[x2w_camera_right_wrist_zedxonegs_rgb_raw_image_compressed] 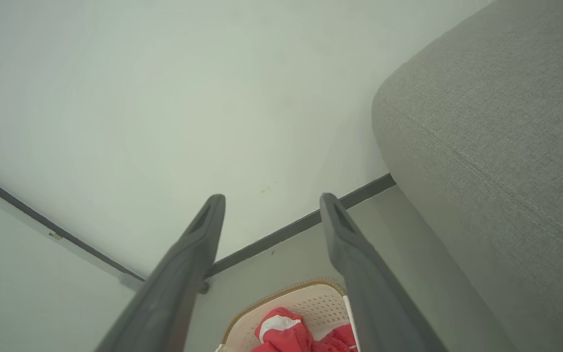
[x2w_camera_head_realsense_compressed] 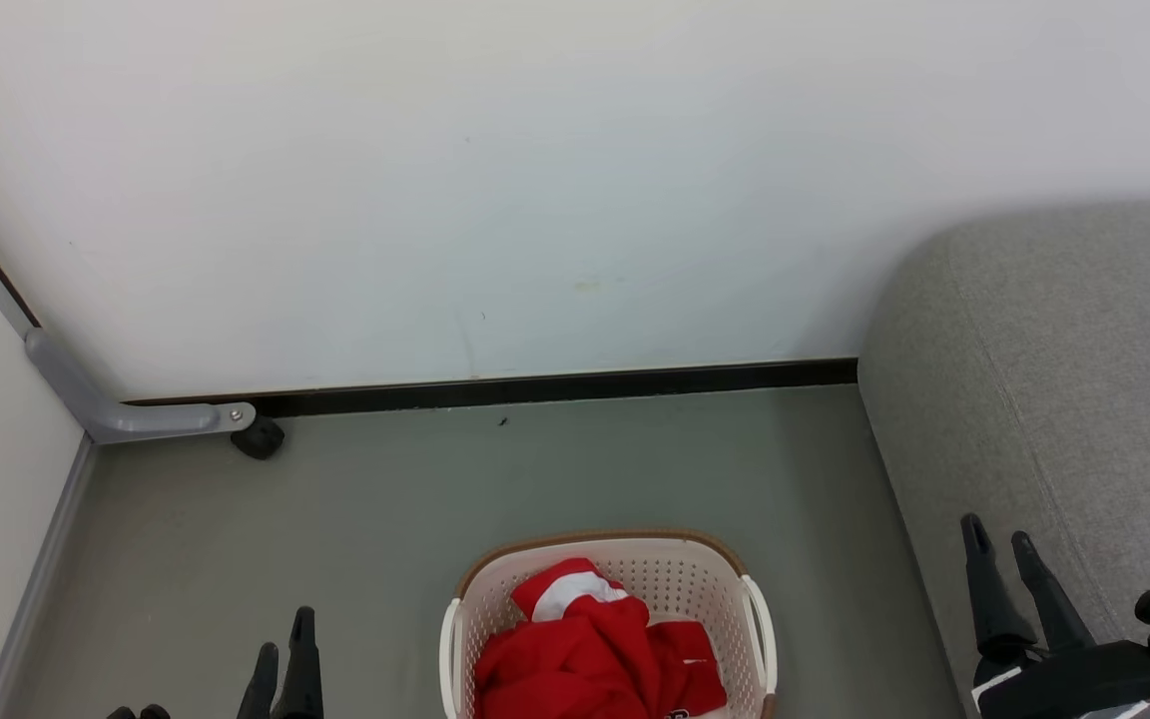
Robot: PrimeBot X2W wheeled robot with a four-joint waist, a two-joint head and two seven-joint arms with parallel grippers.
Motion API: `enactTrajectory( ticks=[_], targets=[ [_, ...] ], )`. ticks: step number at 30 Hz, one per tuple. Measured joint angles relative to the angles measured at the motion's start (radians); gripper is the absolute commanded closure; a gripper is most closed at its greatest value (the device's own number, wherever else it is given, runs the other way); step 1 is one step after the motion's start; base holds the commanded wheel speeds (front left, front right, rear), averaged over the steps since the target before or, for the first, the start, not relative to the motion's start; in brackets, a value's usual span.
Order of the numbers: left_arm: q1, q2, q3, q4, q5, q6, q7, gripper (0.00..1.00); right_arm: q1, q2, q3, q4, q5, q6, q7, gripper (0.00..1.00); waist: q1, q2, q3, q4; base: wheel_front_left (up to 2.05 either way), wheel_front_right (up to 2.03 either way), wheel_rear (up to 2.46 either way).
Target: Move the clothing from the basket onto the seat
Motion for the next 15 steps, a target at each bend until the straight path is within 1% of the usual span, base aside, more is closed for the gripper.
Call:
enactTrajectory(
  ticks=[9,15],
  targets=[
    [0.0,0.028,-0.037,0.011,0.196,0.027,-0.031,0.0,0.0,-0.036,0.058,0.001,-0.191,0.0,-0.031,0.0,0.0,0.0,-0.004,0.0,0.0,0.0,0.0],
    [0.0,0.045,-0.053,0.015,0.313,0.052,-0.052,0.0,0.0,-0.048,0.078,0.004,-0.29,-0.001,-0.052,0.0,0.0,0.0,-0.006,-0.001,0.0,0.0,0.0]
  ],
)
